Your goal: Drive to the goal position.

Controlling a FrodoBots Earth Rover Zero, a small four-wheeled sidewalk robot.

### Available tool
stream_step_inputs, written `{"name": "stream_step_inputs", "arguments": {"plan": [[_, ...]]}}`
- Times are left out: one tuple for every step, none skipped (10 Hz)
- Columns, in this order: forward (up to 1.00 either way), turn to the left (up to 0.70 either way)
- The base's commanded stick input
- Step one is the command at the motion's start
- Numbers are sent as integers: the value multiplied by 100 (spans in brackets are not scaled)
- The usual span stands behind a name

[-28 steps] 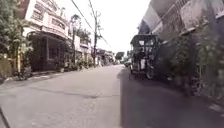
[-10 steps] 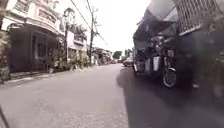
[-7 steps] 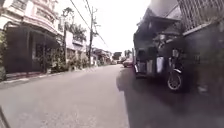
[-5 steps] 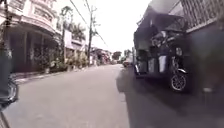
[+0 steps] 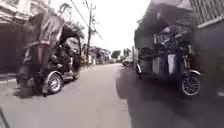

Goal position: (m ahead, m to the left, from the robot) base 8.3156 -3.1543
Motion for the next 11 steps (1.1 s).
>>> {"name": "stream_step_inputs", "arguments": {"plan": [[70, 0], [70, 0], [70, 0], [70, -1], [70, -5], [70, -16], [70, -13], [70, 0], [70, 0], [70, 0], [70, 0]]}}
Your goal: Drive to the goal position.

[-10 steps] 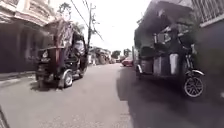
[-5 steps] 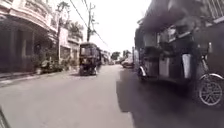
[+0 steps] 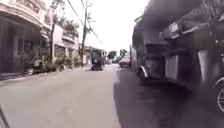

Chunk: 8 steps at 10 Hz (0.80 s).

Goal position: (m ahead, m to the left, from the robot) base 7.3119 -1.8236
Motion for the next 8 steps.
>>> {"name": "stream_step_inputs", "arguments": {"plan": [[70, 0], [70, 0], [70, 0], [70, 0], [70, 0], [70, 0], [70, 0], [70, 0]]}}
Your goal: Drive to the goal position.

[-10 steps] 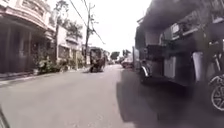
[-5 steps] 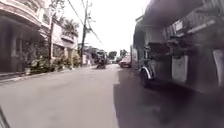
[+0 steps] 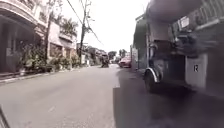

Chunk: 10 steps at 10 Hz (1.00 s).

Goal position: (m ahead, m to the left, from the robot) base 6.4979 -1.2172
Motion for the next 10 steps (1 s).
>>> {"name": "stream_step_inputs", "arguments": {"plan": [[70, 0], [70, 0], [70, 0], [70, 0], [70, 0], [70, 0], [70, 0], [70, 0], [70, 0], [70, 0]]}}
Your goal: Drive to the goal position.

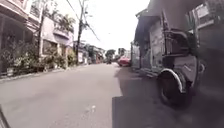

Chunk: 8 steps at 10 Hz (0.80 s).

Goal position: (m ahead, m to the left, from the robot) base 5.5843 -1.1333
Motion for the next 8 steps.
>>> {"name": "stream_step_inputs", "arguments": {"plan": [[70, 0], [70, 1], [70, 2], [70, 2], [70, 2], [70, 2], [70, 2], [70, 2]]}}
